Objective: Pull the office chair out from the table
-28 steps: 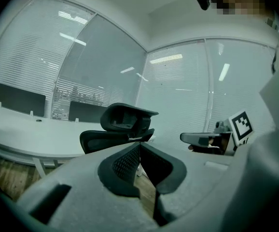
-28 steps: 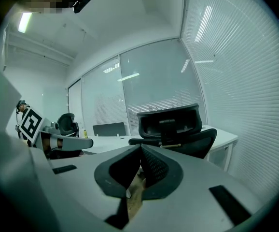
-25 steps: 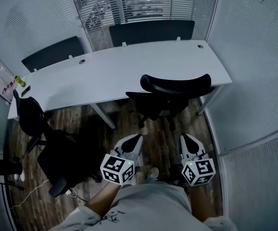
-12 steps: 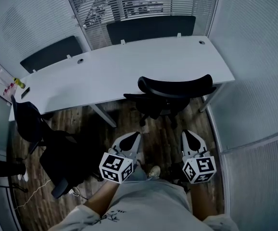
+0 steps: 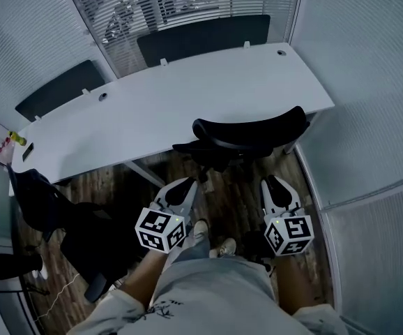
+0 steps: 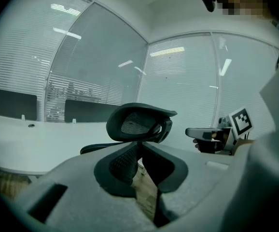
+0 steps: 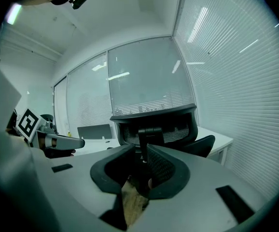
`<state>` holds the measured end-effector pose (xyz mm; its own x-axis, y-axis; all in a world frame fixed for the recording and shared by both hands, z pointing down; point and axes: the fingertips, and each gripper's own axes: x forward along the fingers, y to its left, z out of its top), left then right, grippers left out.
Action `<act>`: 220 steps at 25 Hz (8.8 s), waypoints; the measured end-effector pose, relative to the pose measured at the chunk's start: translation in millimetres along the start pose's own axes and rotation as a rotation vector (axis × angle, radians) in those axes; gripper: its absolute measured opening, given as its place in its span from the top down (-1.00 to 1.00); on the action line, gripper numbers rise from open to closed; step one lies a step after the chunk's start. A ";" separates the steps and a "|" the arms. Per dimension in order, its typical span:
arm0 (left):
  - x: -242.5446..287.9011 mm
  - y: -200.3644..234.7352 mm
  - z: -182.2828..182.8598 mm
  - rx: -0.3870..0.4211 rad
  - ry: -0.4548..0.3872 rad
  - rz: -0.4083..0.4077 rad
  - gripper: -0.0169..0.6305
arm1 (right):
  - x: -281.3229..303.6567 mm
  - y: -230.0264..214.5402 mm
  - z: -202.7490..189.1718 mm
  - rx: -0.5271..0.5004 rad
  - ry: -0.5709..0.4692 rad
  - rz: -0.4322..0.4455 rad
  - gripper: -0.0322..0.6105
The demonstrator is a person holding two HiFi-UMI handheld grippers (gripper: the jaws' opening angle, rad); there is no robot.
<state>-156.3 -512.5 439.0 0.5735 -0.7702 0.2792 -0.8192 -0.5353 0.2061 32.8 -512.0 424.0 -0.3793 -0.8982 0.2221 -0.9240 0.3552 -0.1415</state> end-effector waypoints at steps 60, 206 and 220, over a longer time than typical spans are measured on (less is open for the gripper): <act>165.7 63.8 24.8 0.143 0.127 -0.278 0.15 | 97.7 -49.7 -12.5 -0.007 0.068 -0.201 0.03; -149.9 -304.8 -152.0 0.238 0.210 -0.384 0.25 | -391.2 13.4 -133.8 0.000 0.033 -0.265 0.03; -183.0 -353.9 -173.4 0.241 0.196 -0.366 0.25 | -450.5 13.0 -150.5 -0.001 0.056 -0.255 0.03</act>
<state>30.3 -122.1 477.6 0.7968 -0.4485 0.4048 -0.5285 -0.8421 0.1074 184.4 -63.8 467.2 -0.1365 -0.9429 0.3037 -0.9901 0.1197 -0.0733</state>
